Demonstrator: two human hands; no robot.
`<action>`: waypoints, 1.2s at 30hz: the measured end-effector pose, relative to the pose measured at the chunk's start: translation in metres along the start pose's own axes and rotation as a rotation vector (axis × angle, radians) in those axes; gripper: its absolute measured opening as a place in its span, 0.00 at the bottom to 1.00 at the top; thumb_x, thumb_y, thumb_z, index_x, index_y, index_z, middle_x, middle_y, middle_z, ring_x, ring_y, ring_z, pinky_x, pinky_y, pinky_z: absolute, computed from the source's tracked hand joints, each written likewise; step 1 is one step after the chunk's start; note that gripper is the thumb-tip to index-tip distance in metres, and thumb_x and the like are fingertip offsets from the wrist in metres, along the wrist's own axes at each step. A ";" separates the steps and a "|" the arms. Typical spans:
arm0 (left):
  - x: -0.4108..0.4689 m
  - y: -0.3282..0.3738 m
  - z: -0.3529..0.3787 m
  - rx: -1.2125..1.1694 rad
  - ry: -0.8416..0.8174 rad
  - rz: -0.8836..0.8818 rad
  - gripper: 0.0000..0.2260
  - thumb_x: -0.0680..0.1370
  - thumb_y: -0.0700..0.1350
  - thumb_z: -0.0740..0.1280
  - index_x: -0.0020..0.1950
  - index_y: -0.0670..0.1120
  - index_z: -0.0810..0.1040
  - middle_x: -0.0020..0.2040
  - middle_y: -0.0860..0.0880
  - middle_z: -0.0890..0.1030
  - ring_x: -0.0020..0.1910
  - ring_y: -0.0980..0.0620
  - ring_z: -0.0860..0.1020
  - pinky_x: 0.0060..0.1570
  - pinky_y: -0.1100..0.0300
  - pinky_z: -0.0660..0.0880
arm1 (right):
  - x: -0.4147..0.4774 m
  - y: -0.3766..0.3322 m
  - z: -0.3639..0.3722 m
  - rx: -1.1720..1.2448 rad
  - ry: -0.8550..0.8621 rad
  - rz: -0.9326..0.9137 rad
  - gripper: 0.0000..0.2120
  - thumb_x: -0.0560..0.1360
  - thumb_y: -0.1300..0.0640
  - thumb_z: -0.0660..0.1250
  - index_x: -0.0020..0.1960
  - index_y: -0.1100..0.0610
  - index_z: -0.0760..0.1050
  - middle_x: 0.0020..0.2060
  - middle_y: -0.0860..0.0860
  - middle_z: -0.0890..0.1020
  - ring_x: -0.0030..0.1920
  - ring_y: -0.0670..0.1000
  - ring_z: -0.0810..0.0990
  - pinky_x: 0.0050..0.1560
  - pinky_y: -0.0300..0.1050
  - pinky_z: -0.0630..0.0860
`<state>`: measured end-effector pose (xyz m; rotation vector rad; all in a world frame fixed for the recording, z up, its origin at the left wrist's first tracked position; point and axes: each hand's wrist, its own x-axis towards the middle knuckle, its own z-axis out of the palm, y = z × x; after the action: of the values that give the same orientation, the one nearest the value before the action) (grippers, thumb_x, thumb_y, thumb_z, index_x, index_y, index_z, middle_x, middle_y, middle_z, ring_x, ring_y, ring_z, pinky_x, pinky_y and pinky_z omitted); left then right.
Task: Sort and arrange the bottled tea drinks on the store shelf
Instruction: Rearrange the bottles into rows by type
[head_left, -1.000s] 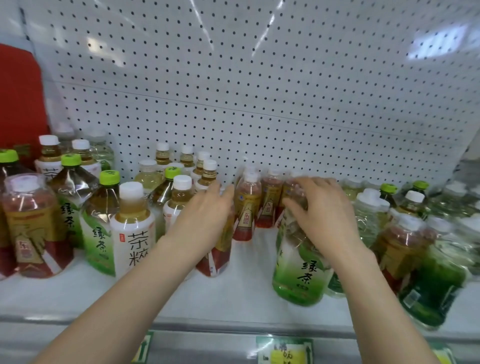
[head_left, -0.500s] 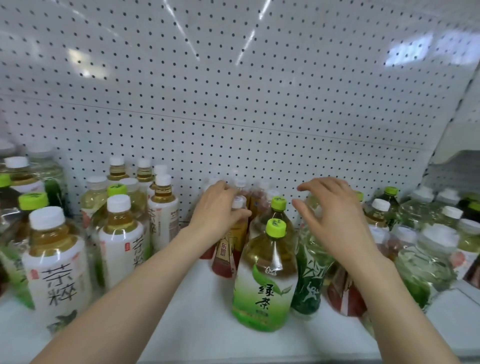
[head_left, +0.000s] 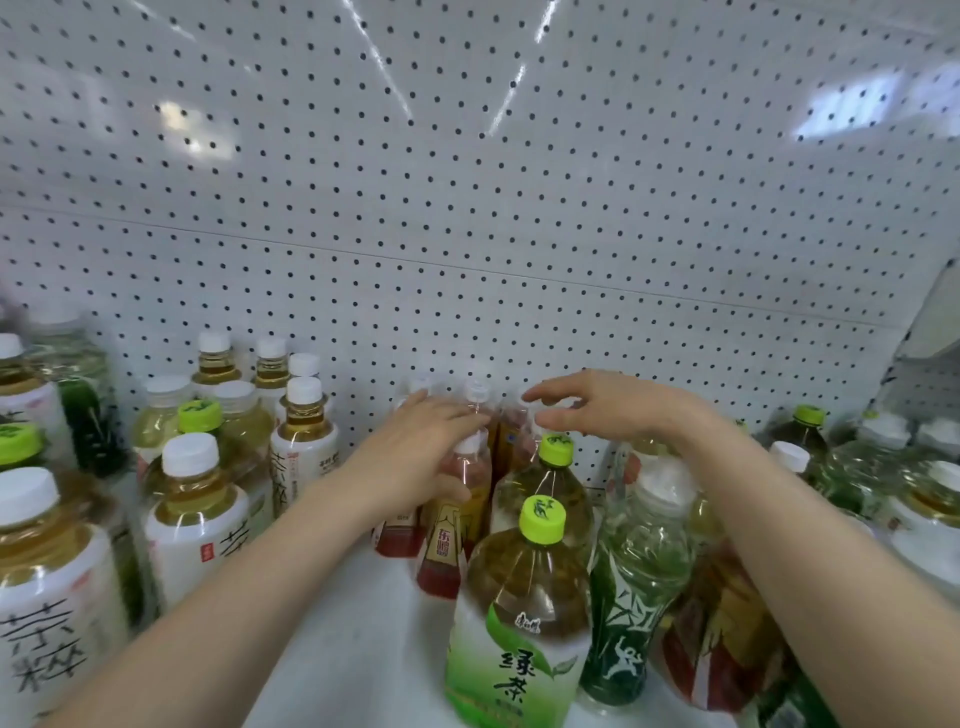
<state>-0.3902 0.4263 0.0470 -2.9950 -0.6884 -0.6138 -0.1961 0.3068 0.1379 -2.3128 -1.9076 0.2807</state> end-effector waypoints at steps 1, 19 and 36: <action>0.003 0.000 0.002 0.039 0.026 0.013 0.40 0.69 0.56 0.75 0.77 0.53 0.63 0.76 0.53 0.66 0.76 0.53 0.61 0.75 0.53 0.43 | 0.006 0.001 0.002 -0.031 -0.031 0.005 0.22 0.81 0.43 0.61 0.74 0.42 0.69 0.73 0.46 0.72 0.70 0.50 0.72 0.69 0.46 0.66; 0.008 0.005 0.008 0.092 0.138 -0.023 0.33 0.75 0.54 0.71 0.77 0.48 0.64 0.77 0.49 0.66 0.75 0.48 0.62 0.75 0.53 0.56 | -0.022 0.024 0.003 0.437 0.066 0.022 0.18 0.81 0.49 0.64 0.70 0.44 0.73 0.69 0.42 0.74 0.60 0.47 0.80 0.63 0.47 0.77; -0.109 0.081 0.040 -0.845 0.130 -0.127 0.35 0.64 0.65 0.76 0.63 0.78 0.60 0.62 0.77 0.69 0.62 0.75 0.69 0.59 0.73 0.67 | -0.111 0.010 0.128 0.822 0.824 0.056 0.26 0.72 0.35 0.66 0.64 0.47 0.75 0.54 0.41 0.82 0.53 0.37 0.80 0.58 0.42 0.76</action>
<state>-0.4306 0.3112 -0.0248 -3.5978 -0.7585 -1.4006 -0.2361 0.1934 0.0175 -1.5503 -1.0363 0.0618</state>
